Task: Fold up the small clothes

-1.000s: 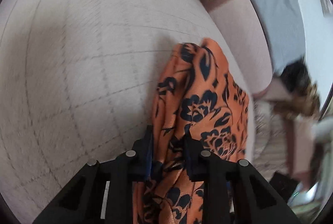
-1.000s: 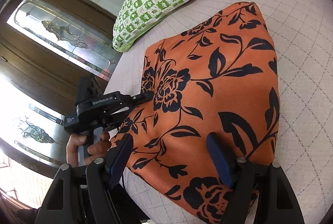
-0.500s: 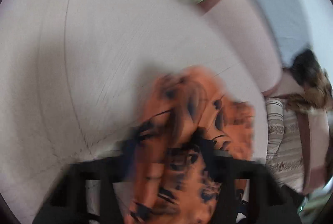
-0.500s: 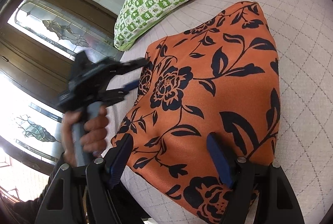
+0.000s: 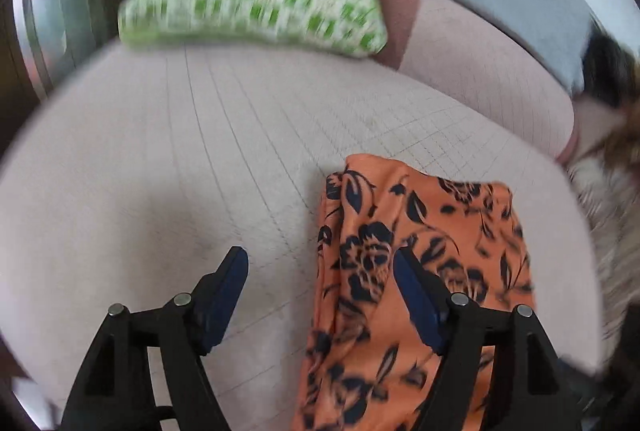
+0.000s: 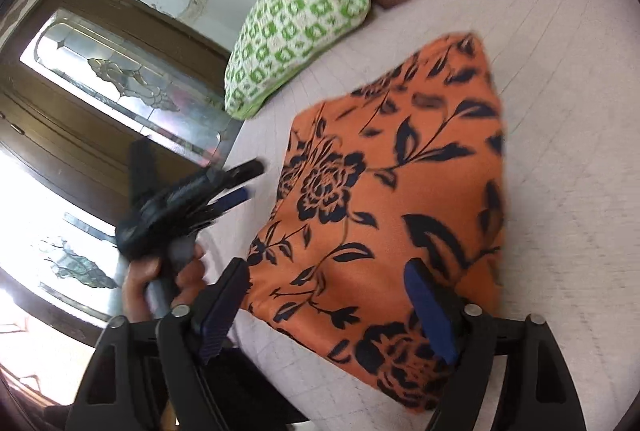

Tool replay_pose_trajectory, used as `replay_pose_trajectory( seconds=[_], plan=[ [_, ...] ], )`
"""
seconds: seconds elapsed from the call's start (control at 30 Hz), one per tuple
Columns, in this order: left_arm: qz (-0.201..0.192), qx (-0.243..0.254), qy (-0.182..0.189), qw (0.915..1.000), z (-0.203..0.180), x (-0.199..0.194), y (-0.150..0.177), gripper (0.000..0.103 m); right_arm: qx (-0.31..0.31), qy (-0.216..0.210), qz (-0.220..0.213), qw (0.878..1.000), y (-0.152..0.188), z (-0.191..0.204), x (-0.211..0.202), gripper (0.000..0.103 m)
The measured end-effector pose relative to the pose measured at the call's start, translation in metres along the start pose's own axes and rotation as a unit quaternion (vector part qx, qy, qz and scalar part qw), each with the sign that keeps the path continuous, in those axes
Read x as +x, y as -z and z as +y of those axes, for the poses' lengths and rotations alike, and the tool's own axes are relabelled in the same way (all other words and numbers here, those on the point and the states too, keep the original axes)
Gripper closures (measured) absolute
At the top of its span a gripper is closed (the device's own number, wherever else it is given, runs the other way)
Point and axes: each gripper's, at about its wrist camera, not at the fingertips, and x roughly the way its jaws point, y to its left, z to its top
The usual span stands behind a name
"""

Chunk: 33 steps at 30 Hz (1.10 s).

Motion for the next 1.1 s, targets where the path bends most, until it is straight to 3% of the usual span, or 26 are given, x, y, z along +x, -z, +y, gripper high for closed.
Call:
replay_pose_trajectory(
  seconds=[0.07,0.27,0.3,0.5,0.63,0.7,0.8,0.87,0.97,1.0,1.03,1.07,1.1],
  plan=[
    [-0.002,0.018,-0.023,0.9996,0.012,-0.023,0.007,0.027,0.001,0.016,-0.014,1.000,0.004,-0.002,-0.011,0.020],
    [-0.010,0.029,-0.026,0.9992,0.004,-0.060,0.037,0.027,-0.004,0.082,-0.024,0.996,0.015,-0.001,-0.027,0.020],
    [-0.010,0.031,-0.026,0.9991,-0.002,-0.048,0.041,0.027,-0.008,0.100,-0.024,0.995,0.016,0.000,-0.028,0.020],
    [-0.002,0.032,-0.024,0.9992,0.004,-0.048,0.050,0.027,0.019,0.093,-0.017,0.995,0.020,-0.013,-0.029,0.020],
    [0.017,0.006,0.028,0.9994,0.022,-0.041,0.045,0.027,0.059,0.079,-0.018,0.995,0.015,-0.030,-0.027,0.020],
    [0.029,-0.031,0.087,0.9954,0.038,-0.031,0.039,0.024,0.082,0.065,-0.020,0.994,0.007,-0.042,-0.026,0.020],
    [0.060,-0.079,0.136,0.9858,0.056,-0.006,0.032,0.024,0.115,0.042,-0.024,0.992,-0.011,-0.060,-0.018,0.020],
    [0.078,-0.087,0.145,0.9825,0.059,0.013,0.029,0.024,0.127,0.030,-0.022,0.991,-0.026,-0.067,-0.006,0.020],
    [0.125,-0.084,0.114,0.9820,0.054,0.050,0.035,0.024,0.136,0.030,0.004,0.990,-0.049,-0.074,0.028,0.020],
    [0.117,-0.080,0.110,0.9838,0.053,0.050,0.036,0.027,0.138,0.041,0.021,0.989,-0.051,-0.077,0.038,0.022],
    [0.107,-0.066,0.111,0.9858,0.047,0.047,0.037,0.058,0.140,0.052,0.045,0.988,-0.050,-0.079,0.053,0.040],
    [0.116,-0.052,0.134,0.9827,0.041,0.047,0.036,0.068,0.132,0.055,0.054,0.988,-0.049,-0.077,0.059,0.048],
    [0.120,-0.050,0.130,0.9830,0.037,0.045,0.035,0.072,0.118,0.062,0.056,0.989,-0.048,-0.072,0.062,0.050]
  ],
)
